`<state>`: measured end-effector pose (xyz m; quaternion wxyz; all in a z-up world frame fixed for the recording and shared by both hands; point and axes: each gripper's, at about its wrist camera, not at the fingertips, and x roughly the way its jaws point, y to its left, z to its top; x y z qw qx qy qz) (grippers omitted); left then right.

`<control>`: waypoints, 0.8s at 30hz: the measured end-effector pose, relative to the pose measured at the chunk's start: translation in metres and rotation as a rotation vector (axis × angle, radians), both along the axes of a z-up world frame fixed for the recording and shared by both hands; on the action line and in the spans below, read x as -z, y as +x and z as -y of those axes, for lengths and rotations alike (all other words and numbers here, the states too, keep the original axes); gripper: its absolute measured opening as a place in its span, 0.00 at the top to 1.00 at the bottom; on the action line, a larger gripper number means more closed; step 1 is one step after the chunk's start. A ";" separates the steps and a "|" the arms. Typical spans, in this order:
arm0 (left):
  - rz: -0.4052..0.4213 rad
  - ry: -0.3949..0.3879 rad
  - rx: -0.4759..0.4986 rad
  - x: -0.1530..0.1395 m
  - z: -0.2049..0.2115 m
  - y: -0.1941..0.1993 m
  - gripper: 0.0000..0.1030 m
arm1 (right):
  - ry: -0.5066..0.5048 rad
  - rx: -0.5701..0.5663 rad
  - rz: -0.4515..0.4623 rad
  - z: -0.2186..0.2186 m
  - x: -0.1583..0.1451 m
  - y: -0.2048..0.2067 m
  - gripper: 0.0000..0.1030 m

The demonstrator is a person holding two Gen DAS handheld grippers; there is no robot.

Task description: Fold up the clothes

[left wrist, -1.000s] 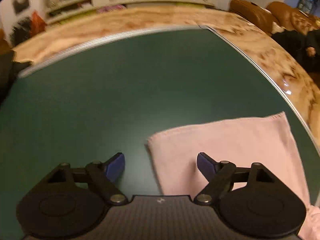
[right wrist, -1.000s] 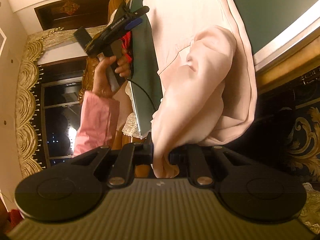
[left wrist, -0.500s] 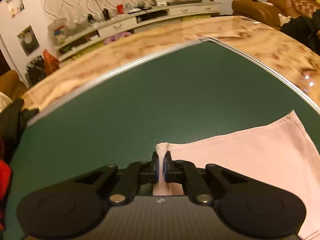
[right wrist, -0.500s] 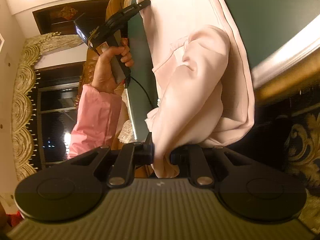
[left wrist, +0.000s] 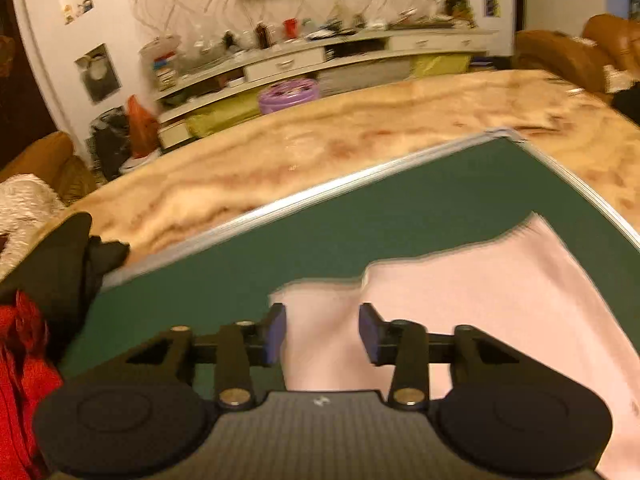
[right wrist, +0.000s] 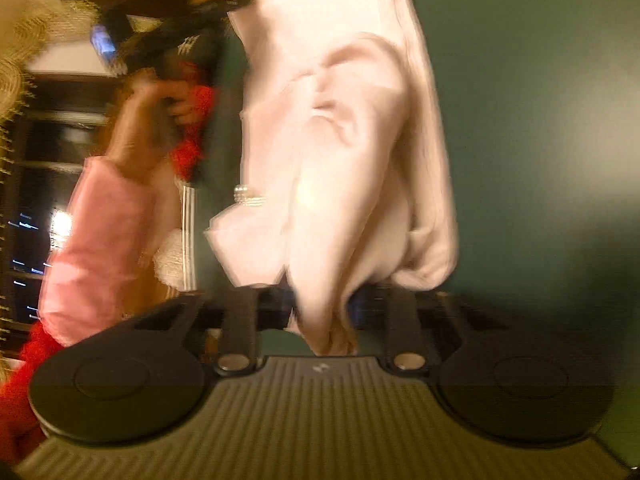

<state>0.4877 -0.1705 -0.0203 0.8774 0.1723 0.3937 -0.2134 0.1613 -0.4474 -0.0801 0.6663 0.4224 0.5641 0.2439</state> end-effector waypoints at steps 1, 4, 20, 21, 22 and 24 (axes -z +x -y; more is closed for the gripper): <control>-0.016 -0.015 0.008 -0.002 -0.009 -0.014 0.48 | -0.013 -0.008 0.000 0.001 -0.002 -0.003 0.57; -0.078 -0.093 0.050 -0.009 -0.042 -0.070 0.40 | -0.153 -0.054 0.045 -0.003 -0.021 -0.015 0.47; -0.276 -0.211 0.100 0.003 -0.081 -0.210 0.31 | -0.697 -0.337 0.571 -0.068 -0.074 0.067 0.36; -0.275 -0.203 0.106 0.004 -0.080 -0.212 0.31 | -0.699 -0.372 0.561 -0.071 -0.064 0.078 0.36; -0.275 -0.196 0.112 0.005 -0.079 -0.214 0.31 | -0.700 -0.403 0.552 -0.073 -0.056 0.087 0.36; -0.285 -0.193 0.125 0.008 -0.078 -0.217 0.33 | -0.671 -0.429 0.539 -0.080 -0.050 0.101 0.36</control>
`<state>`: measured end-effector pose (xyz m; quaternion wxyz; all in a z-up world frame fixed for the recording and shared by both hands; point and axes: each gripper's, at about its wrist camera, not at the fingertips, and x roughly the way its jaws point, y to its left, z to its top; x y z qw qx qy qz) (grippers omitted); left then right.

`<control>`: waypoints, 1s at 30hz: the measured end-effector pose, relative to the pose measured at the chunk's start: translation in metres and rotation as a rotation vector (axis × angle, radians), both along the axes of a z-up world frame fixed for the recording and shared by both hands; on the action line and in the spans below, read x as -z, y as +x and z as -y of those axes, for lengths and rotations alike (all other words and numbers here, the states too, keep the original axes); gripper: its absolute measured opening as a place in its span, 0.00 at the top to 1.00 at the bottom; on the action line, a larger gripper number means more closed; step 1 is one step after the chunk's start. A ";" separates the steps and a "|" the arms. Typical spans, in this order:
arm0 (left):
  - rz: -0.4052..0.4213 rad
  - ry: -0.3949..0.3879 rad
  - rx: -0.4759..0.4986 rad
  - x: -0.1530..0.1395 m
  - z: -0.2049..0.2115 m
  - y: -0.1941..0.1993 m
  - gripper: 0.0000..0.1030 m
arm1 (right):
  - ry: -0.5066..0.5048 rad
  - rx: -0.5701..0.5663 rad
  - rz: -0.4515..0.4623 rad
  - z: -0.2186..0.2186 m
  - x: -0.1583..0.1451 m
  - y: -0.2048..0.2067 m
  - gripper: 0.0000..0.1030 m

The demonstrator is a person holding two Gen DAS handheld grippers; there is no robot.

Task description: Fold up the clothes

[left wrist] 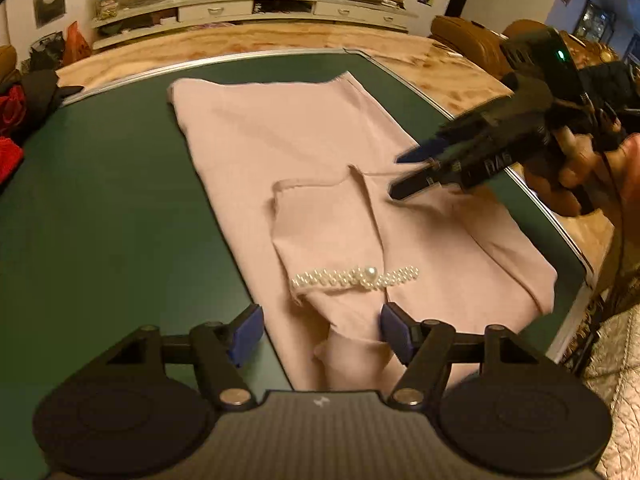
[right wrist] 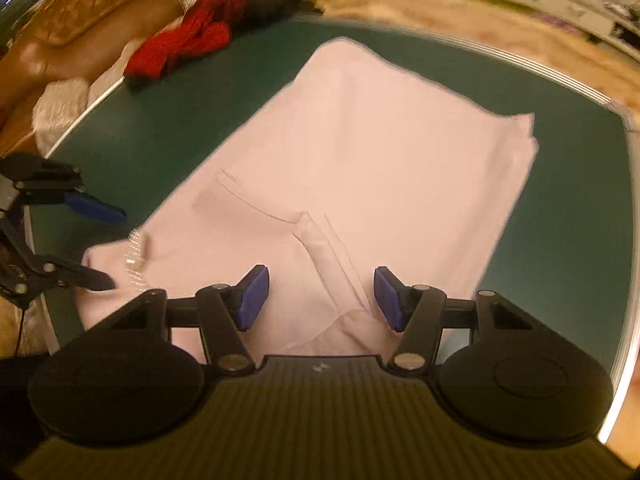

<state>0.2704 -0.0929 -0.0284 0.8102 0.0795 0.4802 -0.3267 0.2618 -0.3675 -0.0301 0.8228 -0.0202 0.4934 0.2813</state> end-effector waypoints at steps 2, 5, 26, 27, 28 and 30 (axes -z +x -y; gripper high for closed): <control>-0.014 0.001 0.030 0.003 0.003 -0.004 0.41 | 0.066 -0.023 -0.023 -0.004 0.003 0.004 0.36; -0.004 0.019 0.043 0.005 0.008 -0.010 0.49 | 0.099 -0.043 -0.046 -0.008 0.007 0.012 0.61; 0.138 0.083 -0.013 -0.028 -0.015 -0.038 0.38 | 0.051 -0.086 0.052 -0.044 0.004 0.023 0.86; 0.172 0.083 0.022 -0.033 -0.012 -0.041 0.37 | 0.040 -0.081 0.060 -0.044 0.003 0.020 0.85; 0.203 0.089 0.078 -0.037 -0.007 -0.046 0.34 | 0.030 -0.072 0.067 -0.044 0.003 0.018 0.85; 0.219 0.086 0.188 -0.038 0.002 -0.053 0.25 | 0.015 -0.046 0.081 -0.043 0.003 0.017 0.83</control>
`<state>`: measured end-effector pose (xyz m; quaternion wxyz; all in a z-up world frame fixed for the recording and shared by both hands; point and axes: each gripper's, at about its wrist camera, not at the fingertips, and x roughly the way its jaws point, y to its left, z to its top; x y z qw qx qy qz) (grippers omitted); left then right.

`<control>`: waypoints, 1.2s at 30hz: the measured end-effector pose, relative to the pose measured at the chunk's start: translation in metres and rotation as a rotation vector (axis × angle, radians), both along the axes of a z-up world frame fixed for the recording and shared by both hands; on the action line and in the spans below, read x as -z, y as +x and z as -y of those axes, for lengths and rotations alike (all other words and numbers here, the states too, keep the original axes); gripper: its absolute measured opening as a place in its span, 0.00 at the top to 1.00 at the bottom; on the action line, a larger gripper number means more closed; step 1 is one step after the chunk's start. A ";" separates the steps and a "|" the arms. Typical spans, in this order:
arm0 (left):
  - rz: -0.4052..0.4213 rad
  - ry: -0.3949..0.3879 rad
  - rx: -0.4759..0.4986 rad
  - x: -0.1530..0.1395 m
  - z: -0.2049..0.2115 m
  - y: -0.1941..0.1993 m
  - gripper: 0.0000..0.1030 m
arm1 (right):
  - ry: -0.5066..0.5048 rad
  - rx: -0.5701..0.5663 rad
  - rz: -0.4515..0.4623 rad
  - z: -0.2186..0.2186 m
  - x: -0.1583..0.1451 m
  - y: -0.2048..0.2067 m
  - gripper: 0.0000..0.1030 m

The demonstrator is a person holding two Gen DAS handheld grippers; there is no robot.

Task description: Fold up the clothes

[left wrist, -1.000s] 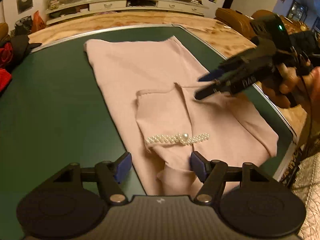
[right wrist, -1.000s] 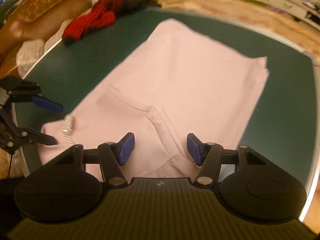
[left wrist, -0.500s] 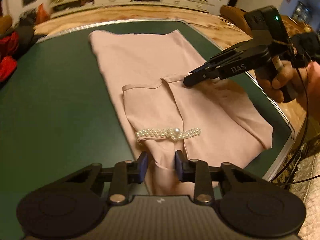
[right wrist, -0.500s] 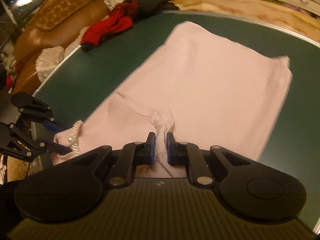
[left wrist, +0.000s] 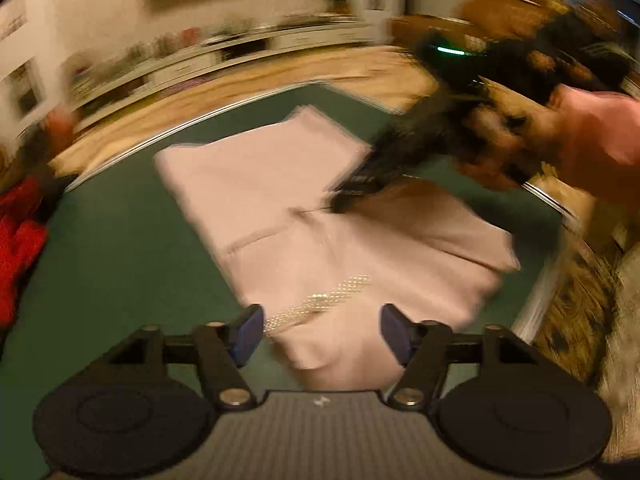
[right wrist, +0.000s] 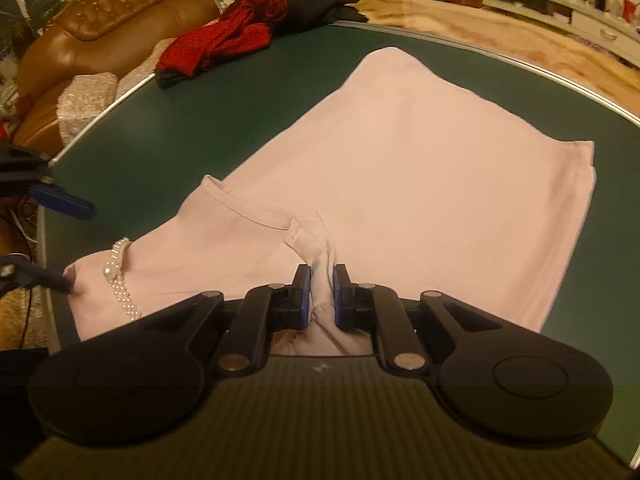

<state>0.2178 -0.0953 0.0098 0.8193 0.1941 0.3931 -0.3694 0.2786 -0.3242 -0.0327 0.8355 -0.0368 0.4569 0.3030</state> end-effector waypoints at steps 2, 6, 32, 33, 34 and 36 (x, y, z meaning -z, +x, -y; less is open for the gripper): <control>0.015 0.033 0.105 0.007 0.010 -0.008 0.24 | -0.008 0.036 0.007 0.001 -0.001 0.002 0.70; 0.027 0.119 0.239 0.023 0.026 -0.018 0.24 | 0.014 0.081 0.046 0.005 -0.021 -0.014 0.59; 0.157 0.275 0.456 0.051 0.050 -0.023 0.13 | -0.548 -0.502 0.371 -0.099 -0.003 -0.182 0.84; 0.180 0.294 0.468 0.054 0.053 -0.024 0.13 | -0.550 -0.502 0.372 -0.100 -0.003 -0.181 0.91; 0.204 0.305 0.482 0.056 0.054 -0.025 0.13 | -0.546 -0.498 0.373 -0.100 -0.004 -0.181 0.93; 0.252 0.327 0.509 0.059 0.056 -0.026 0.22 | -0.521 -0.477 0.375 -0.098 -0.009 -0.178 0.94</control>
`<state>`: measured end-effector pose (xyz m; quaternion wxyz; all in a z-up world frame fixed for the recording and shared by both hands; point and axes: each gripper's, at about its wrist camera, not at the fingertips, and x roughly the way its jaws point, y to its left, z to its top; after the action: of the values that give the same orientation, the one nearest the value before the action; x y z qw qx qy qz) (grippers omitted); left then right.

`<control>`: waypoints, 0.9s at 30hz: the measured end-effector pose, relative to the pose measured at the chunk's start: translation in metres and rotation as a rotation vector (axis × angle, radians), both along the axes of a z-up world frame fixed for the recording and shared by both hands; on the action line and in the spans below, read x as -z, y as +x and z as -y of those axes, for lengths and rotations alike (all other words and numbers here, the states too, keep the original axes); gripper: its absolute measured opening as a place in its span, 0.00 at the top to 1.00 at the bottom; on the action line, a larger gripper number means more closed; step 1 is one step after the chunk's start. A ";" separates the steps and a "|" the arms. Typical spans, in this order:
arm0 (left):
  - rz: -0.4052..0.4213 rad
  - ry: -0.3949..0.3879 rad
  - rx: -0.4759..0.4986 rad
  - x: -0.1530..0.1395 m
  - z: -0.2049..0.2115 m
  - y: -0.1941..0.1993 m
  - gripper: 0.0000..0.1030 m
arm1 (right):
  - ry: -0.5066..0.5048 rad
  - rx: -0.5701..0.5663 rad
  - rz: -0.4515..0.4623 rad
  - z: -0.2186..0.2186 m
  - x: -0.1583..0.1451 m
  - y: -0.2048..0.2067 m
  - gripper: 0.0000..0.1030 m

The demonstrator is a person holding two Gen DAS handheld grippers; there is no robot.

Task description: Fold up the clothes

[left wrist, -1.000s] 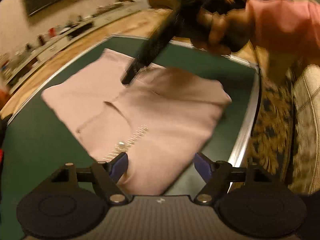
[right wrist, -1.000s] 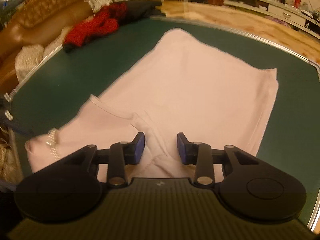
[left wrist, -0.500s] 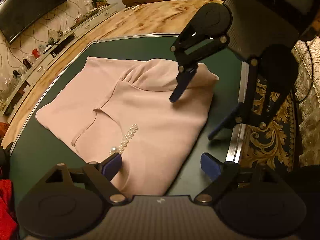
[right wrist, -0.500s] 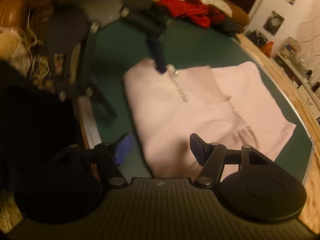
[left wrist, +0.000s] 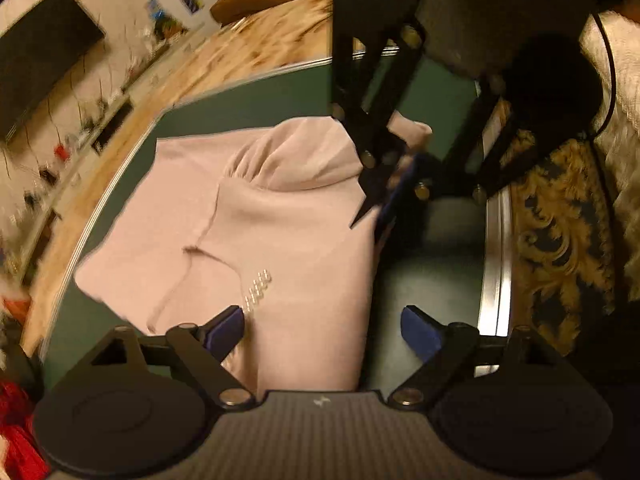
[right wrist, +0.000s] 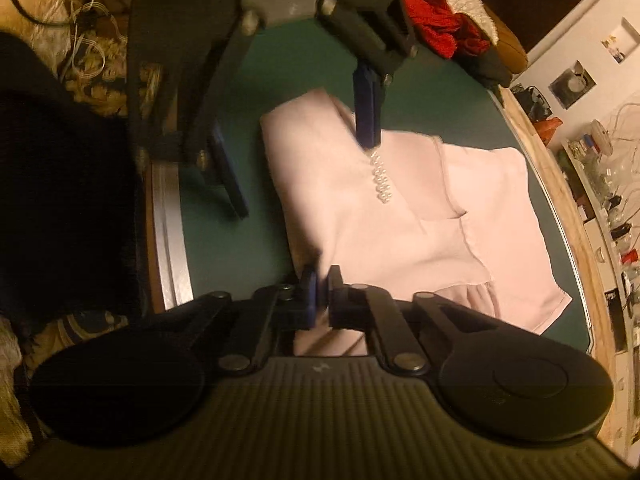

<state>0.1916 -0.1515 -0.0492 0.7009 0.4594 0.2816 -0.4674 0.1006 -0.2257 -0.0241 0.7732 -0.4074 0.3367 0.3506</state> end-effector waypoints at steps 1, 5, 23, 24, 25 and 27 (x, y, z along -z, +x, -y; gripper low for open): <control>0.008 0.015 0.018 0.003 0.001 0.000 0.29 | 0.014 0.011 0.001 0.002 -0.004 0.001 0.94; -0.013 0.011 0.010 0.004 0.002 0.011 0.65 | 0.072 0.052 -0.014 0.010 -0.023 0.006 0.94; -0.297 -0.138 -0.115 -0.020 -0.021 0.067 0.92 | -0.029 0.095 0.230 0.000 0.017 -0.019 0.34; -0.297 -0.140 -0.117 -0.020 -0.022 0.066 0.92 | -0.052 0.088 0.256 0.002 0.022 -0.020 0.36; -0.292 -0.144 -0.119 -0.021 -0.022 0.065 0.92 | -0.058 0.080 0.268 0.005 0.023 -0.020 0.36; -0.286 -0.141 -0.123 -0.021 -0.023 0.061 0.92 | -0.085 0.073 0.273 0.009 0.024 -0.017 0.41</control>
<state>0.2529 -0.1289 -0.0280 0.7114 0.3198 0.3726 -0.5029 0.0838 -0.2352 -0.0482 0.8061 -0.4711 0.2577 0.2489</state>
